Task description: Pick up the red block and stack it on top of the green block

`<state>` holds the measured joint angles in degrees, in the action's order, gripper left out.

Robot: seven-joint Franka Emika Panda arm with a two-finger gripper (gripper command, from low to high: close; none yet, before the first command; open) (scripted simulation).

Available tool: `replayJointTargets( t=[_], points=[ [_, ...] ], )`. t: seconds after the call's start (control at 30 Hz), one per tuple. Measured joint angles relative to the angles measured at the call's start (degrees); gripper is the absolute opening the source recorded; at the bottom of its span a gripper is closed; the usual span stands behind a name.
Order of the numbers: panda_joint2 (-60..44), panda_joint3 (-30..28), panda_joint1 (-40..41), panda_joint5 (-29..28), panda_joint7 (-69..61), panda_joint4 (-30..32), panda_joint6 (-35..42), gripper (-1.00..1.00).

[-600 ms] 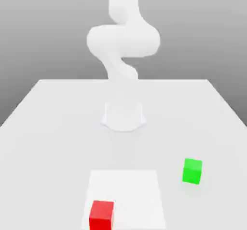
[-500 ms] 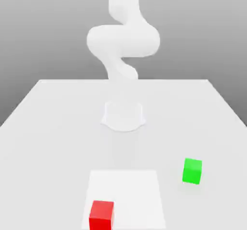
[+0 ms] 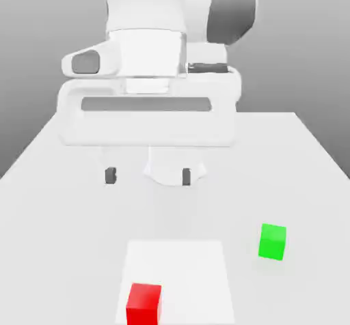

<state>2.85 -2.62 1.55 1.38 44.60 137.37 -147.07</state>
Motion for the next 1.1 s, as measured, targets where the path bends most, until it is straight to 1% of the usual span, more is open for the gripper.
replayJointTargets(
  t=[0.23, 0.4, 0.43, 0.63, 0.7, 0.83, 0.97, 1.07, 1.1],
  points=[
    [-14.53, -0.39, 0.93, 0.21, -0.24, 1.85, -5.26, 0.0],
    [-24.89, 0.31, 1.6, 1.16, -0.96, 0.74, -13.08, 0.0],
    [-26.04, 0.43, 1.69, 1.28, -1.04, 0.57, -14.03, -1.0],
    [-26.61, 0.52, 1.78, 1.27, -1.02, 0.48, -14.51, -1.0],
    [-24.45, 0.33, 1.63, 1.02, -0.85, 0.83, -12.69, -1.0],
    [-16.8, 0.33, 0.94, 0.33, -0.68, 2.42, -6.64, -1.0],
    [-9.23, 7.27, -4.33, 1.67, -6.4, 9.05, -5.78, -1.0],
    [-3.13, 12.46, -14.08, 2.93, -11.61, 14.87, -5.6, -1.0],
    [-1.16, 13.14, -17.91, 3.12, -13.17, 16.8, -5.57, -1.0]
  ],
)
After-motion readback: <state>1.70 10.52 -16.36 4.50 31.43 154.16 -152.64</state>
